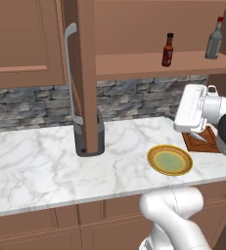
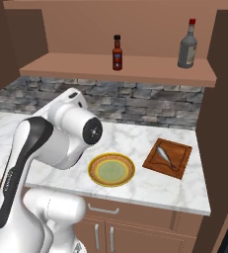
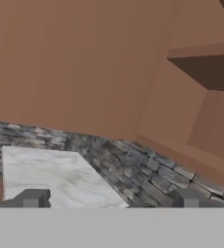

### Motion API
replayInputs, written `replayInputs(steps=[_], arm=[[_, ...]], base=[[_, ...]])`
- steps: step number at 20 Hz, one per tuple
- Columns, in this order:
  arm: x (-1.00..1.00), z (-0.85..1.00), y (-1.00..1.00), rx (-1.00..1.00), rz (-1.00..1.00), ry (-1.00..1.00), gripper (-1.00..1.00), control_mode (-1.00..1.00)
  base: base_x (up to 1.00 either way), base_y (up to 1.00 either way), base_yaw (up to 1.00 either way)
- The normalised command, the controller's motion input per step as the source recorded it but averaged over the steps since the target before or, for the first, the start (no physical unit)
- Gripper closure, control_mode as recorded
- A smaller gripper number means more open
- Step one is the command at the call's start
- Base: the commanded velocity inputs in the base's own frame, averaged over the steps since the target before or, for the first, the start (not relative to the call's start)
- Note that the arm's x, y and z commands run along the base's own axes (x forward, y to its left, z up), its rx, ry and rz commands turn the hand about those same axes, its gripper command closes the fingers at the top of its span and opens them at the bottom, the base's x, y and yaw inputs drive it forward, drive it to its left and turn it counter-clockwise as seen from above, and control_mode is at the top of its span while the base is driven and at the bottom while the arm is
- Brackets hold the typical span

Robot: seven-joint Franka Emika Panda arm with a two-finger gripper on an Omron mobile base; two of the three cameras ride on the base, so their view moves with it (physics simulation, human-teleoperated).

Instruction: Pick the fish from the plate and place it on the cutting board. Then pick the condiment bottle from the cabinet and place it next to the cutting board.

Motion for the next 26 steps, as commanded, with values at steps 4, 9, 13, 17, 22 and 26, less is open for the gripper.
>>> replayInputs(steps=[4,9,13,17,22,26], arm=[[0.23,0.07,-0.1,0.0,-0.03,0.0,-1.0,-1.0],[0.11,0.22,-0.15,0.0,-0.02,0.0,-1.0,-1.0],[0.0,0.37,-0.15,0.0,0.0,-0.02,-1.0,-1.0],[0.0,0.4,-0.12,0.0,0.0,-0.03,-1.0,-1.0],[0.03,0.29,-0.04,0.0,0.0,-0.04,-1.0,-1.0],[0.11,0.16,-0.05,0.0,0.0,-0.03,-1.0,-1.0]], base=[[0.0,0.0,0.0],[0.0,0.0,0.0],[0.0,0.0,0.0],[0.0,0.0,0.0],[0.0,0.0,0.0],[0.0,0.0,0.0]])
